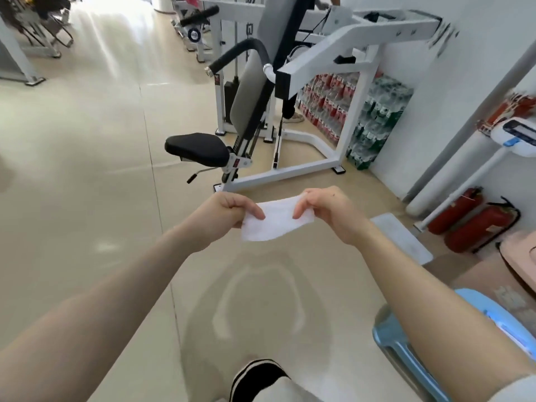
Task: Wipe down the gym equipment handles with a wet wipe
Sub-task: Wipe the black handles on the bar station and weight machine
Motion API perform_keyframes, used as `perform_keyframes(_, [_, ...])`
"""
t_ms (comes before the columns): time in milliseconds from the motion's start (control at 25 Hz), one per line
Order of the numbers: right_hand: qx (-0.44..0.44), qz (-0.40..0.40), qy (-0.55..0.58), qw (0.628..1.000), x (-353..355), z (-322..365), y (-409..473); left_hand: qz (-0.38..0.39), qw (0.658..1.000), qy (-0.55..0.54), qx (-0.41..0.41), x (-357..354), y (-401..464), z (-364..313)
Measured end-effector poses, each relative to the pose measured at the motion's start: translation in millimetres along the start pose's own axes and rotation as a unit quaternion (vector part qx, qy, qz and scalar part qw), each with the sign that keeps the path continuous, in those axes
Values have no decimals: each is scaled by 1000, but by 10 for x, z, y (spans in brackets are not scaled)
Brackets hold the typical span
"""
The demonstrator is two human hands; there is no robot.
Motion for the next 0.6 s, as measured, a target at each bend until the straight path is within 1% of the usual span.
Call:
perform_keyframes(160, [-29,-126,43,991,85,37,1187,30,999,8,-5,538,993,-64])
perform_keyframes(240, [-27,-167,65,983,128,25,1854,13,999,38,-29,900,1641,-104])
perform_keyframes(280, [-27,-182,83,979,177,22,2202,0,996,74,-49,1092,1997,-153])
perform_keyframes(360, [-49,-199,126,971,265,28,2870,-8,980,173,-98,1436,2658,-323])
perform_keyframes(440, [-67,-202,140,967,318,165,3497,10,955,254,-154,1735,3243,-603])
perform_keyframes(520, [-69,-219,130,965,398,335,3927,21,932,300,-204,1974,3686,-876])
perform_keyframes(600, [-54,-241,121,961,464,543,4335,18,917,314,-247,2242,4188,-1106])
Point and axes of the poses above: each hand's wrist, its own y-axis towards the middle knuckle, its own x-axis out of the back of the hand, z = x × y, the point moved 9 cm from there along y, towards the middle knuckle, and after that the axes turned 4 degrees about -z, right-handed, at the moved point
